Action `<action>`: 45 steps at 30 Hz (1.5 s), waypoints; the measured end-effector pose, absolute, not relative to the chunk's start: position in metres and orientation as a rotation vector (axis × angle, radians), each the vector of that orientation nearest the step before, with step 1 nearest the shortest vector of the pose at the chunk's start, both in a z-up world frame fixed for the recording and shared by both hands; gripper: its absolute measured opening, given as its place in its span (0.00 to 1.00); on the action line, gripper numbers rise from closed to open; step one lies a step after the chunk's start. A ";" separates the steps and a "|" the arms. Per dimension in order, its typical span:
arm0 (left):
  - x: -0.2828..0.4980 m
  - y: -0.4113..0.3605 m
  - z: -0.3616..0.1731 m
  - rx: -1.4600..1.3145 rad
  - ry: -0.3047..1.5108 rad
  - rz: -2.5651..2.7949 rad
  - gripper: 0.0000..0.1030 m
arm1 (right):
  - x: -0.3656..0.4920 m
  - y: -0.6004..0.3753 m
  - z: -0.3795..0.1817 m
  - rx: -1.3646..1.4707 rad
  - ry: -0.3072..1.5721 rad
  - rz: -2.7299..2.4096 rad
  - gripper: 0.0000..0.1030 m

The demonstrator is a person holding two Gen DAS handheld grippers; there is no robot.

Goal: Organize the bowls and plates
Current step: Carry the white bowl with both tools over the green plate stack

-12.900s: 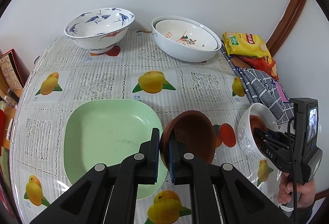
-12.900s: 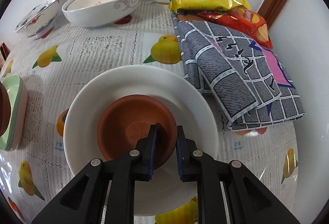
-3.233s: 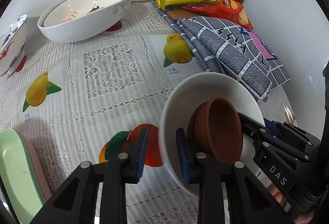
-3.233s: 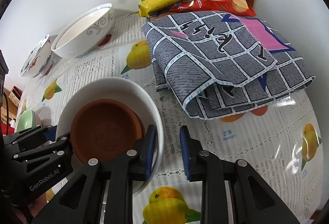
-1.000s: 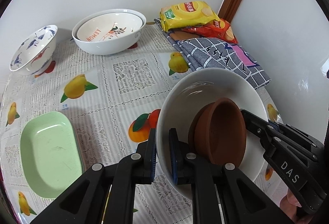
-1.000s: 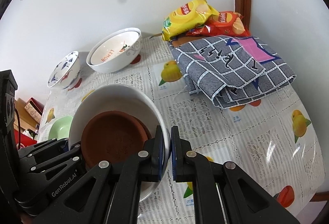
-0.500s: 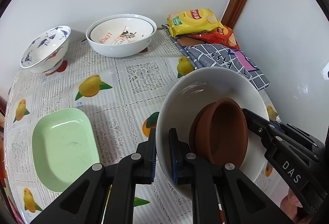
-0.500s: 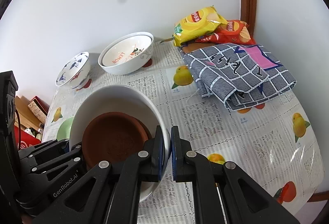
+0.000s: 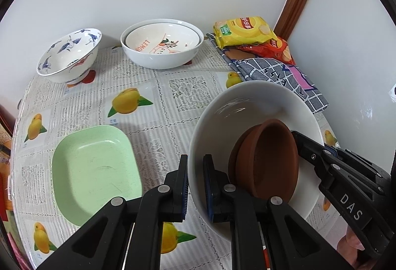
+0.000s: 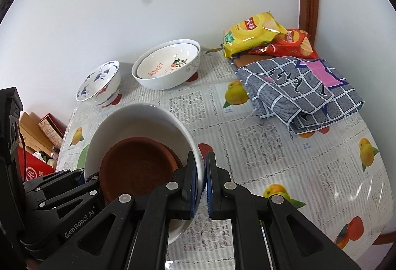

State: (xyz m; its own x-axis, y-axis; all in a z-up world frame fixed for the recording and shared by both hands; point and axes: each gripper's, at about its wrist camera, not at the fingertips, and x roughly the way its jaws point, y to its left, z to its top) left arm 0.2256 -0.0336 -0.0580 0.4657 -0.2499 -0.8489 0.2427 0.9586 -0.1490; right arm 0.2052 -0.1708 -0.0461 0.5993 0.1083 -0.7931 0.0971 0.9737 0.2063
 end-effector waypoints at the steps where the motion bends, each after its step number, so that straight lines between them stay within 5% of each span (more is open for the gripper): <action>1: 0.225 -0.032 -0.058 -0.009 1.042 -0.301 0.11 | 0.205 -0.169 -0.046 0.238 0.929 0.008 0.07; 45: 0.217 0.068 -0.038 -0.074 1.001 -0.193 0.11 | 0.216 -0.069 -0.032 0.181 0.903 0.123 0.07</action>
